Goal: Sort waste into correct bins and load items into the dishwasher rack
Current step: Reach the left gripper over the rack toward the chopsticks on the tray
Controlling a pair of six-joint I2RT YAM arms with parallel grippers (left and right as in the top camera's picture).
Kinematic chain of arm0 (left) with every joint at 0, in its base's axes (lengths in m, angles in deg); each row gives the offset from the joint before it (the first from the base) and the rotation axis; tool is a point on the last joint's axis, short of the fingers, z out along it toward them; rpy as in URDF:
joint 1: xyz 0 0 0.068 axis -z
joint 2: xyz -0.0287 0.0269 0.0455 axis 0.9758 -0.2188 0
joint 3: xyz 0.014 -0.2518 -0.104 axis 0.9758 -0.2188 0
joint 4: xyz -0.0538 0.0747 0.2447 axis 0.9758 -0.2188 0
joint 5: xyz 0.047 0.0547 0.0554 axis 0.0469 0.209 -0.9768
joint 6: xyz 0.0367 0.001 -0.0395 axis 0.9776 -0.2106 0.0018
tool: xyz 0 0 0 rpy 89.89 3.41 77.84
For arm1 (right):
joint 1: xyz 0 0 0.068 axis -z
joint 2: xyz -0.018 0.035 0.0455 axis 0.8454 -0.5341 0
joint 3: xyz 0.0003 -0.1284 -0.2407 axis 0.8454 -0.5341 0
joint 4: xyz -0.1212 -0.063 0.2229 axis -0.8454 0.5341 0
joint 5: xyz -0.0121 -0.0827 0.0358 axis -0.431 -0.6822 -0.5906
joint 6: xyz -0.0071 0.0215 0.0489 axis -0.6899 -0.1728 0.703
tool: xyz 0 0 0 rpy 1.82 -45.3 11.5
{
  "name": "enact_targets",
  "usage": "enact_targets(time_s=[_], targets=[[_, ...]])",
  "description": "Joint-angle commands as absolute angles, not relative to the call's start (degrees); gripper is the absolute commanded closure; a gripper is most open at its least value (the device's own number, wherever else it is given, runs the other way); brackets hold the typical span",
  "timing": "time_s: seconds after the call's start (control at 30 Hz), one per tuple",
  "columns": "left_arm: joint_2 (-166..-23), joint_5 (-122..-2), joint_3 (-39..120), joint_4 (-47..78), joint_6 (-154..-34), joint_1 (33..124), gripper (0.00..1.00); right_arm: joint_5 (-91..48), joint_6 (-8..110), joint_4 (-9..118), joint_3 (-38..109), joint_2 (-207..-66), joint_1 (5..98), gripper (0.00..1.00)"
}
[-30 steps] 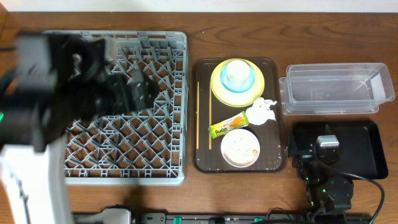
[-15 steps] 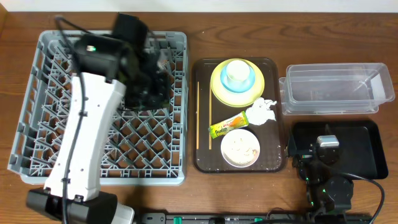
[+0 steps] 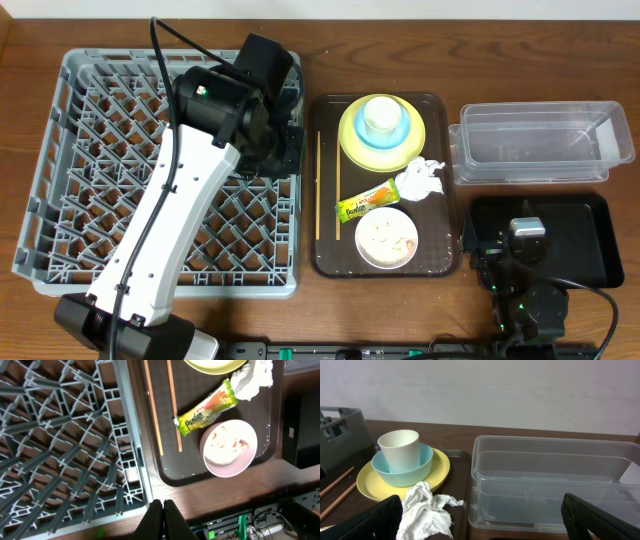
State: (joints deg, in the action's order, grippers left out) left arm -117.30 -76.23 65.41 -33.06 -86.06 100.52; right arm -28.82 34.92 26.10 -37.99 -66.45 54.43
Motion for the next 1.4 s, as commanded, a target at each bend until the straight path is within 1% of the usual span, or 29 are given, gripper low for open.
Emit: enact_targets(time_s=[0.0,0.2,0.7,1.0,1.17,1.27,1.37], targets=[[-116.58,-77.72,65.08,-32.49,-85.92,100.61,0.93,-28.93,34.29,26.36,-38.05,-66.19,54.43,0.01],[-116.58,-77.76,62.61,-27.72,-85.92,100.61,0.93,-28.93,34.29,26.36,-38.05,-66.19,54.43,0.01],[-116.64,-77.58,47.64,-11.99,-85.92,100.59,0.93,-28.93,34.29,26.36,-38.05,-66.19,54.43,0.01],[-116.77,-77.58,46.9,-10.17,-85.92,100.87,0.93,-28.93,34.29,26.36,-38.05,-66.19,54.43,0.01],[-116.86,-77.58,44.91,-7.79,-85.92,103.01,0.93,-28.93,34.29,26.36,-38.05,-66.19,54.43,0.01],[-116.86,-77.8,43.01,-4.25,-85.92,105.79,0.93,-28.93,34.29,26.36,-38.05,-66.19,54.43,0.01],[-116.99,-80.54,41.11,-0.45,-85.92,108.7,0.93,-28.93,34.29,26.36,-38.05,-66.19,54.43,0.01]])
